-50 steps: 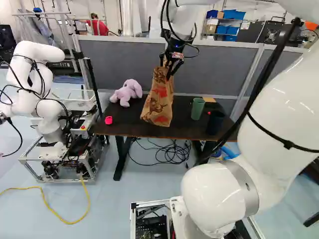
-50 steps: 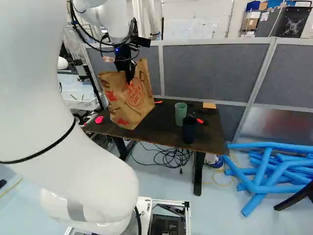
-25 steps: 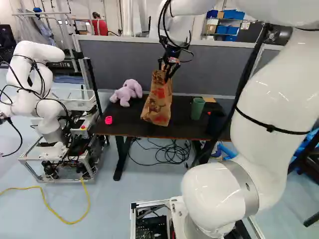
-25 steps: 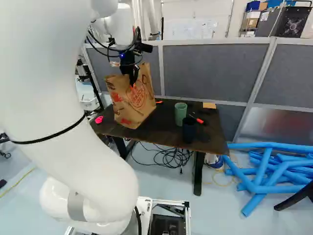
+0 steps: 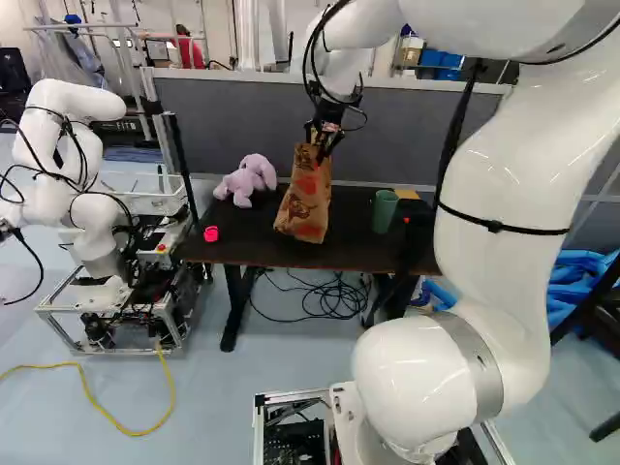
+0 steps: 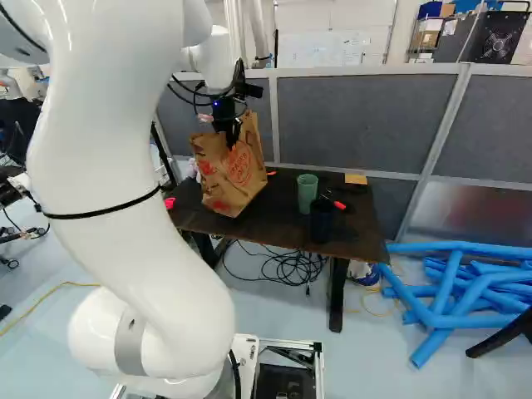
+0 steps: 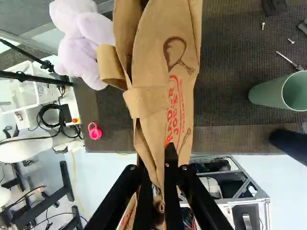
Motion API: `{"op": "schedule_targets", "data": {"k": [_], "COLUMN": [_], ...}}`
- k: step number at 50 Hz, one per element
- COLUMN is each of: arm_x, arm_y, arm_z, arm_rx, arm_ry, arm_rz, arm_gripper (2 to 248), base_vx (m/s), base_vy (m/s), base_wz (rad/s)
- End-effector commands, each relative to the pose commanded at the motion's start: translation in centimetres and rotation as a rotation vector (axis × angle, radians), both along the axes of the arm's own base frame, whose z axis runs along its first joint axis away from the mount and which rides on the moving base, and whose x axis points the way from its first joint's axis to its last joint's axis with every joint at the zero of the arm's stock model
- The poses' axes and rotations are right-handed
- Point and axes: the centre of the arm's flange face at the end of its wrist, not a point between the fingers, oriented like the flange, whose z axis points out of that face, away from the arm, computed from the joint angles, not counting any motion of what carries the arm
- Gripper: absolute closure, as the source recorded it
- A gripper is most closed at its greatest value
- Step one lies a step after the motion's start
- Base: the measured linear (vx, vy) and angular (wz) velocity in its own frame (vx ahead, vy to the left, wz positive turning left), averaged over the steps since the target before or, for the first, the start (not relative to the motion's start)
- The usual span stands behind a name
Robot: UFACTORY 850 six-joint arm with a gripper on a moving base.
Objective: Pick up the bag on the ground and place it on the table
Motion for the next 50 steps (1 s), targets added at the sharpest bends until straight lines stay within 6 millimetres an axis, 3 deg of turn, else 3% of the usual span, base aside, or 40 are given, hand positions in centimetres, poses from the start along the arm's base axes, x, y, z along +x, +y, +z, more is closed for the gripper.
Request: {"op": "schedule_targets", "data": {"k": [19,50], "arm_x": [1.5,4.2], "arm_y": [0.0,0.1], "arm_z": [-0.1,-4.1], "arm_rx": [-0.001,-0.005], "arm_ry": [-0.055,-0.003], "arm_rz": [-0.01,-0.012], "arm_gripper": [225,225], "base_vx": [0.0,0.0], "base_vy": [0.0,0.0], "base_wz": [0.0,0.0]}}
